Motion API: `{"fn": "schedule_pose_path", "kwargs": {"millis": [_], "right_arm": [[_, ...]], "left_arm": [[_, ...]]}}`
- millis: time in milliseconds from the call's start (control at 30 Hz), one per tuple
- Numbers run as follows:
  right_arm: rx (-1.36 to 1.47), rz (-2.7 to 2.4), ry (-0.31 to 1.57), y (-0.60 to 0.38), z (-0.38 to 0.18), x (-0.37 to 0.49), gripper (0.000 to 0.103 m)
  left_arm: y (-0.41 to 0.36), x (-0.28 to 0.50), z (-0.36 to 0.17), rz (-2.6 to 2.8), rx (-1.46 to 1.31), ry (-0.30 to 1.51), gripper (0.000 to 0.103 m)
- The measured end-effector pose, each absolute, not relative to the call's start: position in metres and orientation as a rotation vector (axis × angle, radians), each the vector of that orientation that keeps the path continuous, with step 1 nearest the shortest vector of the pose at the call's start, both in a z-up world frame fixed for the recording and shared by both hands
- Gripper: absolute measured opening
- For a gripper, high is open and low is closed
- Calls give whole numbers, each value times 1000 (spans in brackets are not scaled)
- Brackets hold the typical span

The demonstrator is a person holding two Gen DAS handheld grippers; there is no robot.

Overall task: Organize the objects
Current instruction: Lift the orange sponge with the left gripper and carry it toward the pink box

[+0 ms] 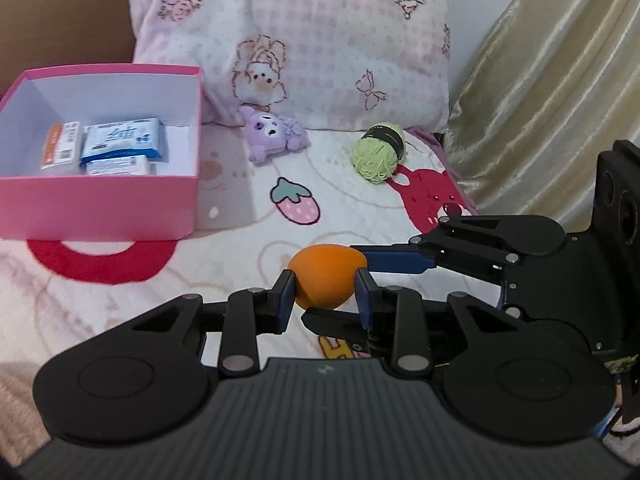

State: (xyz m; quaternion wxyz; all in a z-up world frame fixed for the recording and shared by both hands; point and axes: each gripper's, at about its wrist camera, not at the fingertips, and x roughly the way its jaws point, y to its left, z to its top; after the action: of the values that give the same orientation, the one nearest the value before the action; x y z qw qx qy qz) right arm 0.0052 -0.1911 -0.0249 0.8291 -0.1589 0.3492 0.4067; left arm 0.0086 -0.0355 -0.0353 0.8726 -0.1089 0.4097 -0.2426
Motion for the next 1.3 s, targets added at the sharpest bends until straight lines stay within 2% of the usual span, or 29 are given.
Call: {"fn": "schedule_pose_path", "kwargs": {"millis": [400,900,1300], "right_arm": [[-333,932,754,-147,11,-21,54],[-320,932,702,-109,49,-25,56],[-351,913,655,-61,47,13,57]], "left_arm": [[10,-14,7,-422,-211,911,30],[53,-7,45,-397,-222,889,32],[83,48,36,-363,-279,876,36]]}}
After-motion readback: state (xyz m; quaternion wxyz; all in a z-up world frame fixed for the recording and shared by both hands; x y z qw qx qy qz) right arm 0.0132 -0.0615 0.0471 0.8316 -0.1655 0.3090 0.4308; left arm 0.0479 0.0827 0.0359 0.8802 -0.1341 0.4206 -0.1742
